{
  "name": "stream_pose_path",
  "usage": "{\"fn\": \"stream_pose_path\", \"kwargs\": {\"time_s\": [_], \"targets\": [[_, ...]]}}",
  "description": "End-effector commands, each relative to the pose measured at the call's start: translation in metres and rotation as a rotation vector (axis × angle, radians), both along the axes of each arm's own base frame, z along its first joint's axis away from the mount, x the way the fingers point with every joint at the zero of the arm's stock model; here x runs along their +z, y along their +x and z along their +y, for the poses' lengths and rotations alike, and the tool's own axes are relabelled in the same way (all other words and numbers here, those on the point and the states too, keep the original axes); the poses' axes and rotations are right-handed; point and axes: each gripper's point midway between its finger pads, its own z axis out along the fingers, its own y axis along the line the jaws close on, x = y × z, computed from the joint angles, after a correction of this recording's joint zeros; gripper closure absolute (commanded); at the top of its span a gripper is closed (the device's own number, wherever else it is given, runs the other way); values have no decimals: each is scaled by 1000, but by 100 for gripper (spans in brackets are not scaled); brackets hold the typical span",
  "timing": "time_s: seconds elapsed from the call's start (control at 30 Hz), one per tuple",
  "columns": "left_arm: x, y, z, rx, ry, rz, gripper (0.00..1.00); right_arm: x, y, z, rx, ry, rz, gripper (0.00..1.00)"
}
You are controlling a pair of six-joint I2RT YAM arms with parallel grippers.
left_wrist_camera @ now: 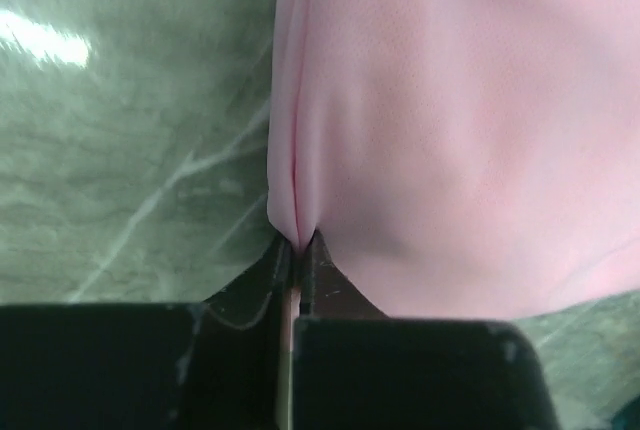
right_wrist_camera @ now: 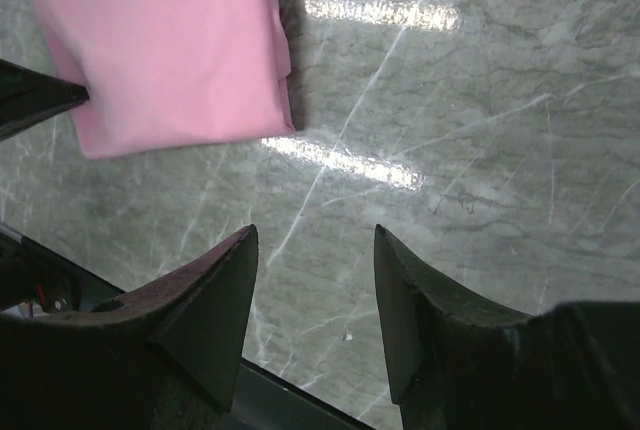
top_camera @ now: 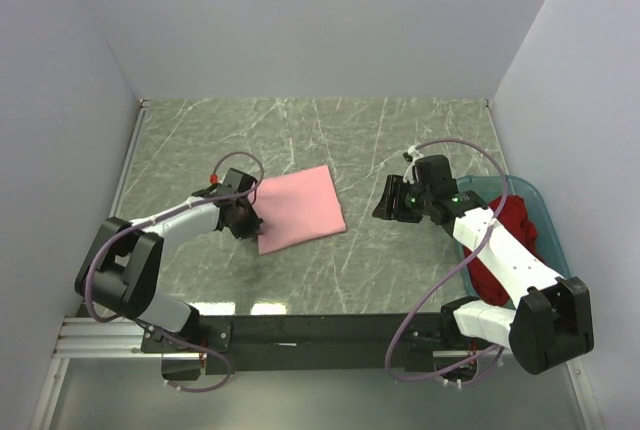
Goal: Fold and stack the t-shirts
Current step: Neatly place the folded tshirt to the corner
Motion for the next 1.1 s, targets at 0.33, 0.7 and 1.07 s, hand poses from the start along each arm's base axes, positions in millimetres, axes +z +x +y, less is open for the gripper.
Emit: {"fn": "stream_pose_path", "kwargs": {"time_s": [0.33, 0.7, 1.07], "targets": [[50, 109, 183, 121, 535, 24, 99, 25, 10, 0, 3, -8, -78, 44], [47, 155, 303, 343, 688, 101, 99, 43, 3, 0, 13, 1, -79, 46], [41, 159, 386, 598, 636, 88, 99, 55, 14, 6, 7, 19, -77, 46]]}}
